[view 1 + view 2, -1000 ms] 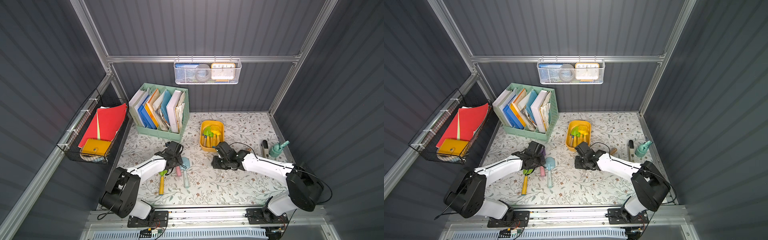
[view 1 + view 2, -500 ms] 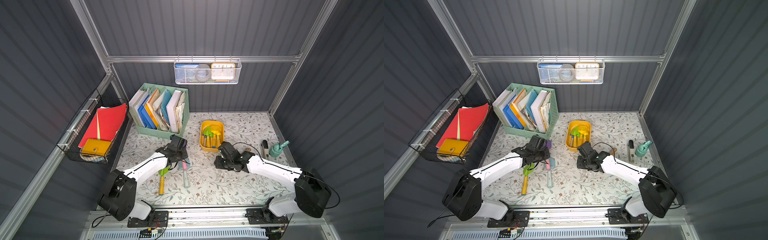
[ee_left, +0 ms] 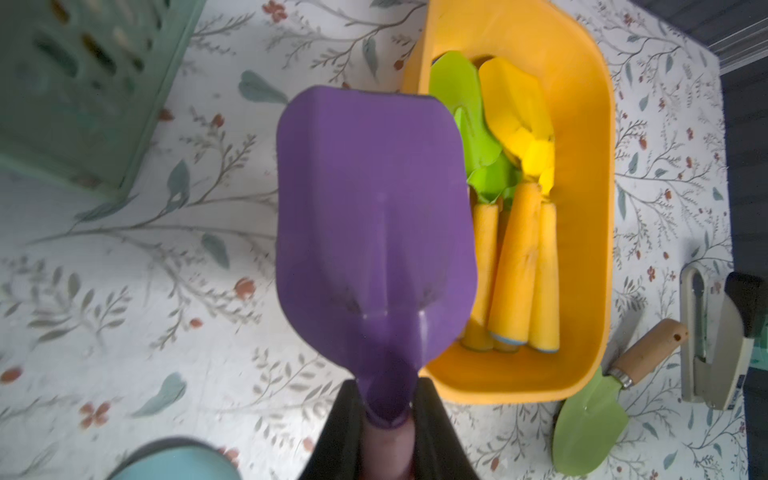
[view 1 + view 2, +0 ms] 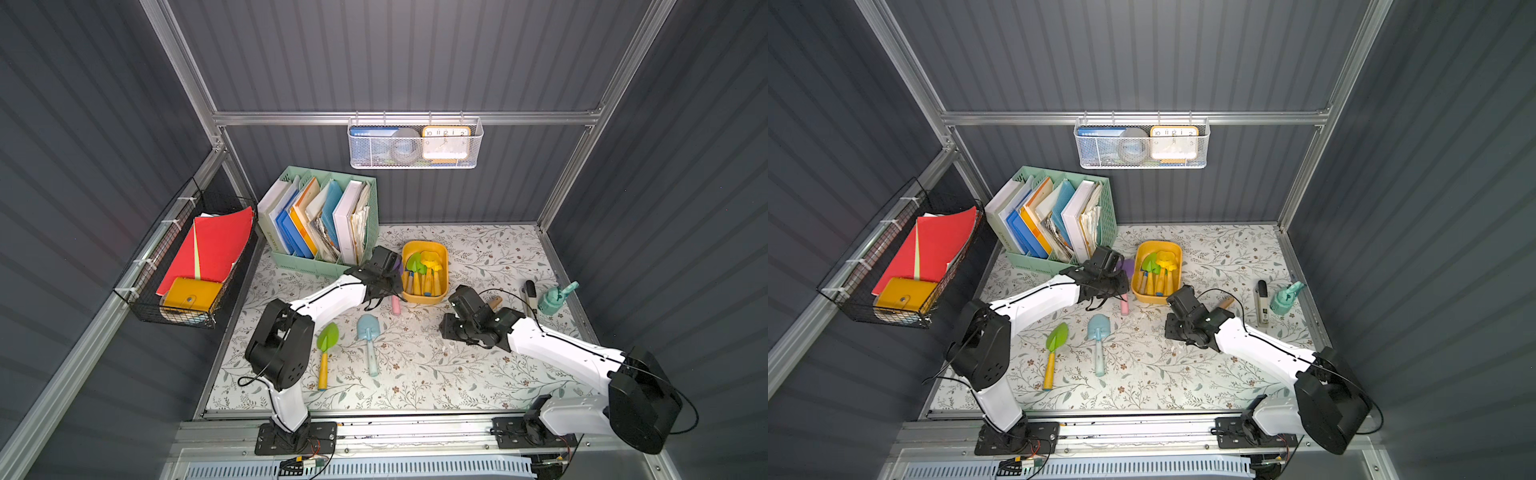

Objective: Put the shovel into the storage box
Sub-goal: Place the shovel in the storage box.

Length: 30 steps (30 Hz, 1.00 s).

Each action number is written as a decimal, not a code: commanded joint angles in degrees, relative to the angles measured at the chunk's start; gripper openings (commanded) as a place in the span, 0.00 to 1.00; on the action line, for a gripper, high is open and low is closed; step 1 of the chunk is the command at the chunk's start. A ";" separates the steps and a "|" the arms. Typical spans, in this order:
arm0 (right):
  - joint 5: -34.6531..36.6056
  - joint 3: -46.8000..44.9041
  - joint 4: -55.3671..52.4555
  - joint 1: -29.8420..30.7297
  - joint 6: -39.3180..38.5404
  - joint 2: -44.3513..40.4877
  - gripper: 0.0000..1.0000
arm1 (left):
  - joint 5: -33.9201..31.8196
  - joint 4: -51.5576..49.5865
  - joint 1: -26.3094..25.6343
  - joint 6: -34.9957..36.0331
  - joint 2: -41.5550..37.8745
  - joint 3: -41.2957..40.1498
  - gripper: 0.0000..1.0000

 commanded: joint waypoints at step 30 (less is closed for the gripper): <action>-0.87 -2.42 1.01 -0.96 1.91 1.28 0.42 | 3.57 -6.82 -0.13 7.37 23.53 28.07 0.22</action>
